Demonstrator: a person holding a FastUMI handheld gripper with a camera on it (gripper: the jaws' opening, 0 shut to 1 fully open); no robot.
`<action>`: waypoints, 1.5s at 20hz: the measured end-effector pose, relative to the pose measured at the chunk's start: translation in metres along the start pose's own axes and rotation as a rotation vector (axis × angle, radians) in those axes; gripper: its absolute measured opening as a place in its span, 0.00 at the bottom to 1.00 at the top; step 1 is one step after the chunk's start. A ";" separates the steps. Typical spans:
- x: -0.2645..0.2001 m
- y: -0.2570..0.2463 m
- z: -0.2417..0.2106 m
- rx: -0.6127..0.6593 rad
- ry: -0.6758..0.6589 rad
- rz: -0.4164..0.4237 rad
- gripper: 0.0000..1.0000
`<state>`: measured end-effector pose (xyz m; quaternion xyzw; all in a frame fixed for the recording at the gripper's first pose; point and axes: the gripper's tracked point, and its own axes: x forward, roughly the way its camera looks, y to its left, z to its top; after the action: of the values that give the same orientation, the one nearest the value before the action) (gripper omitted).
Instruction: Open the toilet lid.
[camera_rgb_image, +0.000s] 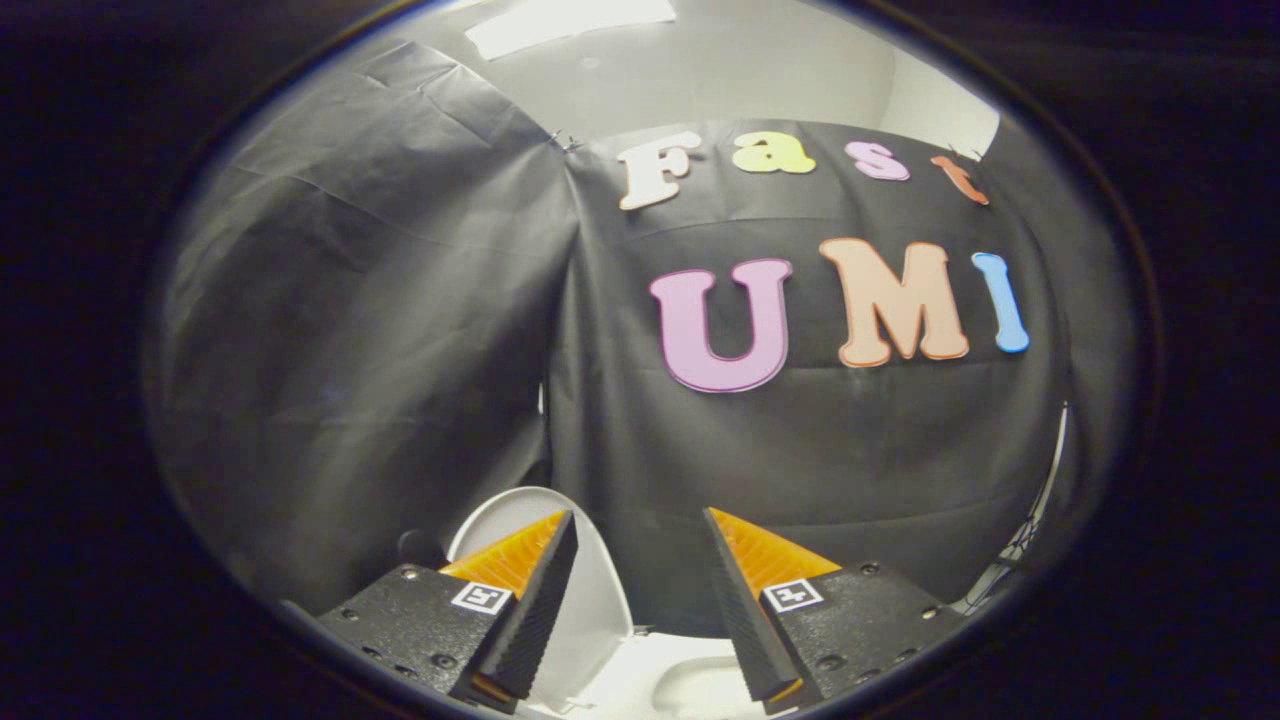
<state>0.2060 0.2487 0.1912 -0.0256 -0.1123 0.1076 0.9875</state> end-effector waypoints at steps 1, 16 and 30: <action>-0.005 -0.014 -0.001 0.001 -0.003 -0.024 0.76; -0.110 -0.193 -0.028 0.041 -0.008 -0.303 0.77; -0.203 -0.223 -0.122 0.097 0.132 -0.140 0.70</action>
<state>0.0868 -0.0166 0.0455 0.0231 -0.0433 0.0416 0.9979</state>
